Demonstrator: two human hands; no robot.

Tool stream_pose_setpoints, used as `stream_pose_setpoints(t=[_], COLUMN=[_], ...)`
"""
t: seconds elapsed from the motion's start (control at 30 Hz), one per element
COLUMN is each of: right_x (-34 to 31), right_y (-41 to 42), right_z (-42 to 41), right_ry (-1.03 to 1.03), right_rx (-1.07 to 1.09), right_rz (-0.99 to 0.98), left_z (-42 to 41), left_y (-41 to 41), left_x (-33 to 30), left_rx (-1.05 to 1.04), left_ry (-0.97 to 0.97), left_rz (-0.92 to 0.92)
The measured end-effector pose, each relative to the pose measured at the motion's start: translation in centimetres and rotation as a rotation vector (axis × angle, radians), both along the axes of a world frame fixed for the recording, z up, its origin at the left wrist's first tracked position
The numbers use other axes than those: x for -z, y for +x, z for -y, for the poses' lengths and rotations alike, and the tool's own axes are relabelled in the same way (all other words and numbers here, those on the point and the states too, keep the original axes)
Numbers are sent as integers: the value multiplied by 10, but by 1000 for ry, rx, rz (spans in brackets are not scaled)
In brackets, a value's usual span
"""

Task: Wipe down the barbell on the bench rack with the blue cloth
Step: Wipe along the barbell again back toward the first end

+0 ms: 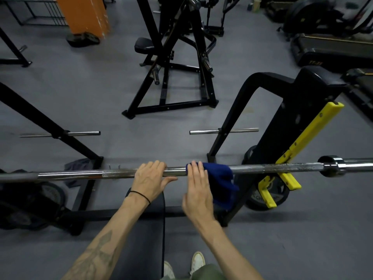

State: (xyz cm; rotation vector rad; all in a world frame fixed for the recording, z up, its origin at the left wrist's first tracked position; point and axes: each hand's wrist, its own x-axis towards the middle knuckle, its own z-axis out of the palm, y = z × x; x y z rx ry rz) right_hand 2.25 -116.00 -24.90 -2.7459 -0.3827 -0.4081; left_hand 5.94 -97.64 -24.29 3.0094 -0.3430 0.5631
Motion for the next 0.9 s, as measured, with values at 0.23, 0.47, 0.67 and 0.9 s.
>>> stream_pose_setpoints(t=[0.23, 0.47, 0.67, 0.9], right_x=[-3, -7, -3, -5], right_y=[20, 2, 24, 11], right_z=[86, 0, 79, 11], right_ry=[-81, -96, -126, -68], right_rx=[64, -26, 46, 54], right_rz=[38, 19, 31, -8], left_z=[-11, -7, -10, -1], left_y=[17, 33, 9, -14], left_x=[-30, -52, -28, 6], left_rx=[68, 38, 32, -40], left_ry=[85, 40, -41, -68], left_rz=[-344, -678, -351, 29])
